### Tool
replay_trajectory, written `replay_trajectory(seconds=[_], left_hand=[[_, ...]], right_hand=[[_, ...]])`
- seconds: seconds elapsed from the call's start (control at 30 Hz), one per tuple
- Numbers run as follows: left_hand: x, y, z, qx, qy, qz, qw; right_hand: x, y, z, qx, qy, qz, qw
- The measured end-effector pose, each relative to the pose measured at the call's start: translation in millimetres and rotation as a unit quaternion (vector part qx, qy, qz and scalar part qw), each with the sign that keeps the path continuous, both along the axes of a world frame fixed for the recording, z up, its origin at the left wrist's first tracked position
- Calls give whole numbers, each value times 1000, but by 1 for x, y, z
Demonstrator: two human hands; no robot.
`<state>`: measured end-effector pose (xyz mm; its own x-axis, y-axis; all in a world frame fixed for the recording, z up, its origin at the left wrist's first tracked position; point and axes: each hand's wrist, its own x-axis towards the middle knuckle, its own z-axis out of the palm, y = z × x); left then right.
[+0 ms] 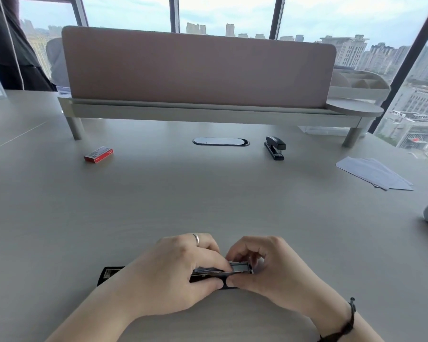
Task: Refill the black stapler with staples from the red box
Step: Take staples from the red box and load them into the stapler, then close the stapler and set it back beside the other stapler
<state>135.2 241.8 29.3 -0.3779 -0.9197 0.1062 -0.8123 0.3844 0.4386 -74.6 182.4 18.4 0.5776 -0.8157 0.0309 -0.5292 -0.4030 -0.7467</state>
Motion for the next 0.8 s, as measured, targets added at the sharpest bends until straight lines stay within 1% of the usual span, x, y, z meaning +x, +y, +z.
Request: replay_trajectory(seconds=[0.2,0.3,0.37,0.4,0.5,0.53,0.67,0.8], left_hand=[[-1,0,2,14,-16,4,1000],[3,3,10,29,15,23,999],[12,7,16,43,35,59,997],[18,11,18,58,28,77,995],[41,21,22,122,-40,116,985],[48,24,22,133,-47,126,982],[65,34,23,139,-28,154,978],[65,36,33,122,-45,160,979]], right_hand=[[1,-1,-3,7,3,-3,1000],[-1,-2,-4,-9,13,7,1000],[-2,-3,-5,-27,21,14,999],[-3,-4,-5,-33,23,15,999],[-3,-6,-7,-37,31,17,999],[-3,-7,-8,-37,36,18,999],[-3,-6,-8,-33,45,26,998],[0,-3,-6,-25,48,30,998]])
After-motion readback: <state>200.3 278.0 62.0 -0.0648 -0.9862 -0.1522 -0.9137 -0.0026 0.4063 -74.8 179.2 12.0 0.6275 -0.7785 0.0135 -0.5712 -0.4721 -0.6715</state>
